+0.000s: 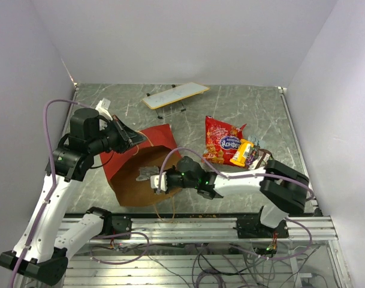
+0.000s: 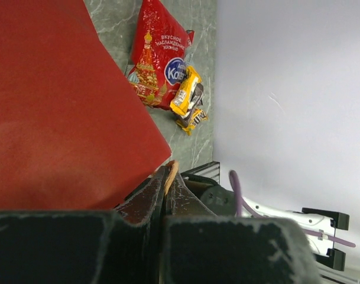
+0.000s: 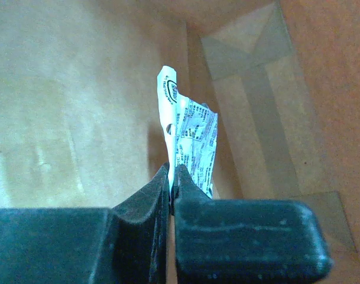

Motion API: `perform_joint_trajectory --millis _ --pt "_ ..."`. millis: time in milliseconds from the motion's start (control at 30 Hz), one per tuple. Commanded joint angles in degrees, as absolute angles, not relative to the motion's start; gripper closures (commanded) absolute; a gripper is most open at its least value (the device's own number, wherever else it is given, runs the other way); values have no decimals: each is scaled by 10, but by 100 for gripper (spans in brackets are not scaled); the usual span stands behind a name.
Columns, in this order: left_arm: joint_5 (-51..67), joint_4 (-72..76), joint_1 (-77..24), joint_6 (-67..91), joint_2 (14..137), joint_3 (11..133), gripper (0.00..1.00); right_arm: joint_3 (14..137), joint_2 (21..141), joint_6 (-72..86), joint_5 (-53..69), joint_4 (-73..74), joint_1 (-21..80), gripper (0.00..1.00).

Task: Take the snacks out of the paper bag
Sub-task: Take out the snack from the paper bag, then place the snack at the center of the board, then adjust the paper bag at the center of the board.

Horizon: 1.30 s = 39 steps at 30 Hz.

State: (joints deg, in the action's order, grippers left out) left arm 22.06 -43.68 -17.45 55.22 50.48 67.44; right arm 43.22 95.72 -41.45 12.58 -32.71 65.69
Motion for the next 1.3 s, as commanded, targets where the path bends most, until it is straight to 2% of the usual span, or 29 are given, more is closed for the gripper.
perform_joint_trajectory --millis 0,233,333,500,633,800,967,1100,1267 --pt "226 -396 -171 561 511 672 93 417 867 -376 184 -272 659 100" --pt "234 -376 -171 570 519 671 93 466 701 -340 199 -76 659 100" --pt "263 -338 -171 599 525 671 93 503 631 -318 153 -19 659 100" --pt "289 -252 -171 663 540 687 93 549 555 -276 -10 -75 659 100" --pt "306 -210 -171 687 567 708 93 628 576 -262 -135 -107 658 100" --pt "297 -235 -170 663 586 711 93 697 631 -237 -225 -123 655 100" --pt "238 -355 -160 566 585 741 93 758 684 -148 -303 -65 616 100" --pt "195 -442 -150 490 574 739 93 793 706 -58 -248 14 537 100" --pt "123 -526 -148 430 560 722 93 795 718 -42 -228 69 454 100"
